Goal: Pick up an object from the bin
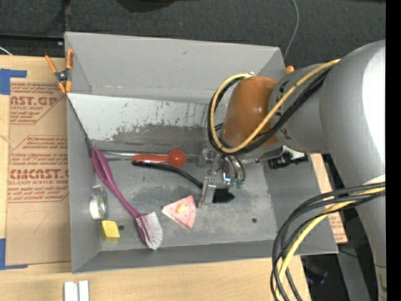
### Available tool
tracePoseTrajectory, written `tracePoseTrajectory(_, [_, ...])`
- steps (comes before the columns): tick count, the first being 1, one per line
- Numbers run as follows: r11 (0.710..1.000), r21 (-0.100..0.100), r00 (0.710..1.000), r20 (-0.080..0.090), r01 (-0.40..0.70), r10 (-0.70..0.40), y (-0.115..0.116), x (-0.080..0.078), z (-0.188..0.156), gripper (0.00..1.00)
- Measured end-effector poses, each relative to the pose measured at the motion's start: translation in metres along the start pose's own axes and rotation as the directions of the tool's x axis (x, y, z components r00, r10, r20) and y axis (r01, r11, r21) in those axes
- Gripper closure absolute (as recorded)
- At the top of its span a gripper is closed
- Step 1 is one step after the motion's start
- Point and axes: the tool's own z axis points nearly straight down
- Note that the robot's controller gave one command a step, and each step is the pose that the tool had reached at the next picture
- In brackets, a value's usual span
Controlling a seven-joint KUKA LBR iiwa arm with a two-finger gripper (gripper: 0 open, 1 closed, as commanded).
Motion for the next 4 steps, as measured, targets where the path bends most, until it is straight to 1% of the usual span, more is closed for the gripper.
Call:
tracePoseTrajectory(1, [0.997,-0.004,0.997,0.009,-0.083,0.083,-0.004,0.012,-0.005,0.00])
tracePoseTrajectory(2, [1.000,-0.002,1.000,0.005,-0.006,0.006,0.001,-0.001,-0.002,1.00])
tracePoseTrajectory(4, [1.000,-0.002,1.000,0.004,-0.006,0.006,0.001,0.000,-0.009,1.00])
